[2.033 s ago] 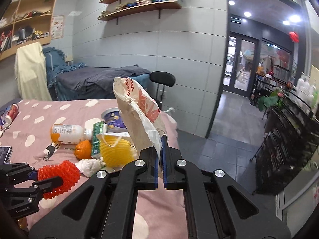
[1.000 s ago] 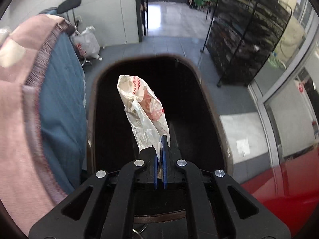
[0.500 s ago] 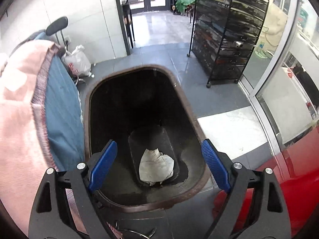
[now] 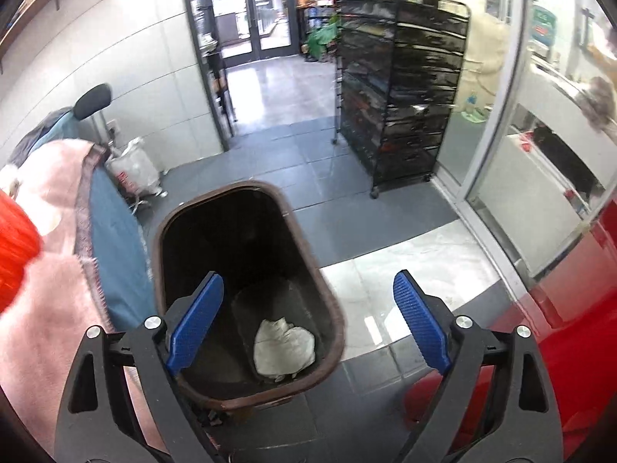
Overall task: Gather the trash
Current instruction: 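Lower the orange mesh net into the bin and open the left tool, then move both tools back over the table of trash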
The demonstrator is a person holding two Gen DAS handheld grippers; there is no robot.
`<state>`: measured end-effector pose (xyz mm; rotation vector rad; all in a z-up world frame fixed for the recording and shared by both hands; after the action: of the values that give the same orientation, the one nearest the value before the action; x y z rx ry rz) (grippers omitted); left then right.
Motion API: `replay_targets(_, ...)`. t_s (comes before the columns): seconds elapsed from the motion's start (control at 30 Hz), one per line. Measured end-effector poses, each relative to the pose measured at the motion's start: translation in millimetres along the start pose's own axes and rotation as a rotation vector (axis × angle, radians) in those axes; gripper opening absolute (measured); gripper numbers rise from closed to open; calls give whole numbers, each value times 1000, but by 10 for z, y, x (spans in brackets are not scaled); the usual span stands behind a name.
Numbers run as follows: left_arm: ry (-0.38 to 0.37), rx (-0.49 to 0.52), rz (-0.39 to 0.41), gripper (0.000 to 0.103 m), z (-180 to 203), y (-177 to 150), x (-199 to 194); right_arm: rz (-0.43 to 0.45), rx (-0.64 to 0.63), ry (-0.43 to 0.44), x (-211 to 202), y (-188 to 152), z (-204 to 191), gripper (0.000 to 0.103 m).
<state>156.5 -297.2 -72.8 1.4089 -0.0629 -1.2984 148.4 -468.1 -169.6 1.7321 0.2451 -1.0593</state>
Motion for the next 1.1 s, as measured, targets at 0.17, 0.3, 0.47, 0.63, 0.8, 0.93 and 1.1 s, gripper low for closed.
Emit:
replay_targets(0.17,21,41,-51,24,119,-36,245,-7,50,-45,24,38,260,90)
replay_targets(0.3,31,40,-88,24,113,-97,420,-9,69,-60,28,30,380,90)
replay_targets(0.47,46,33,-130,33,93,-114,601,-1,82,-80,11,41,477,90)
replay_targets(0.63,54,26,-101,79,78,-76,615,4,89,-99,-8,50,521,90)
replay_targets(0.8,55,7,-74,93,38,-48,586,-1,90,-97,-6,51,529,90)
replay_targets(0.93,68,1,-51,95,-3,-27,480,2,80,-86,-29,41,467,90)
replay_targets(1.1,70,1,-3,97,7,33,281,3,56,-61,-53,55,321,90)
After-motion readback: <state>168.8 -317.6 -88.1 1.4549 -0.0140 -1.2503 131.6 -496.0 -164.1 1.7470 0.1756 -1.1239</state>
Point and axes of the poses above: each gripper's, at about its wrist camera, not at the fingertips, and x roughly the way its jaws point, z to its right, y to its top, the point moved 9 cm from there along x, roughly the way its jaws point, and after that the axes turned 1 degree about x, right-handed, at the moved point
